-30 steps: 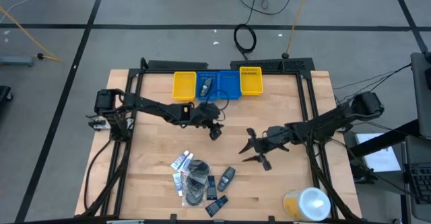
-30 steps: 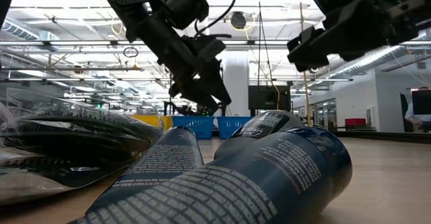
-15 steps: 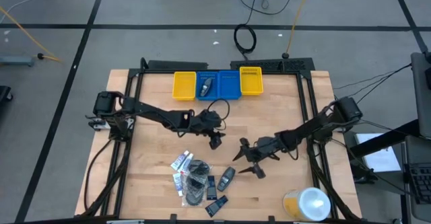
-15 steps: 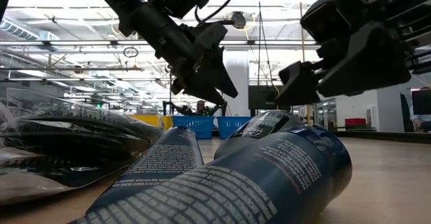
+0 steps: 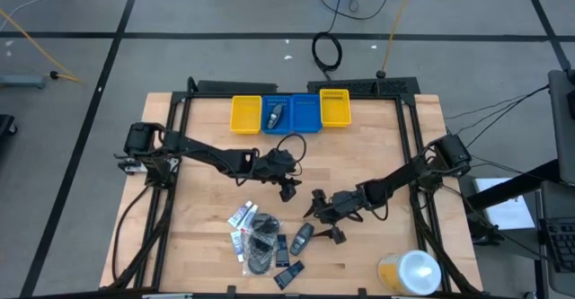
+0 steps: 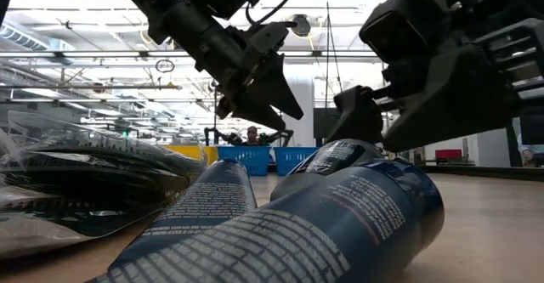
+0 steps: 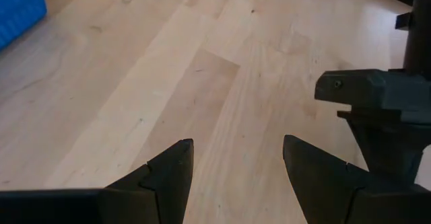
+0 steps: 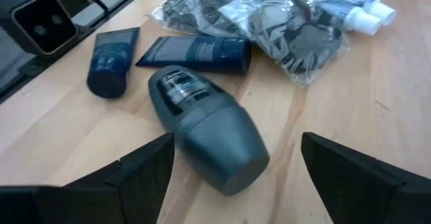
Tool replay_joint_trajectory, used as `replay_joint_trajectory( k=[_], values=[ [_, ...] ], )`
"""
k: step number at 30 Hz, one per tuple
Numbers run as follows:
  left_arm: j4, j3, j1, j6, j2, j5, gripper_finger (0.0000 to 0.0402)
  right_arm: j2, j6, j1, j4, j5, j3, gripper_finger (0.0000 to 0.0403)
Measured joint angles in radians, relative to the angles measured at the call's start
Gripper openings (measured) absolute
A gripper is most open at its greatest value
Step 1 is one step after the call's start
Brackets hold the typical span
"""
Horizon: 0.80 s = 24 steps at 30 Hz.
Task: Pick & Place Travel size toiletries
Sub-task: Put the black deodorant into the left blue bin
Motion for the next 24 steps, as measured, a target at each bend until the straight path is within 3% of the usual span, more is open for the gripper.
replay_joint_trajectory(
  k=[8,24],
  values=[
    [0.003,0.000,-0.001,0.003,0.000,0.000,0.0230,0.000,0.006,0.000,0.004,-0.083,0.000,0.0316],
    [0.028,0.000,0.000,0.004,0.000,0.000,0.0230,0.017,-0.009,-0.002,0.020,-0.113,0.000,0.0313]
  ],
)
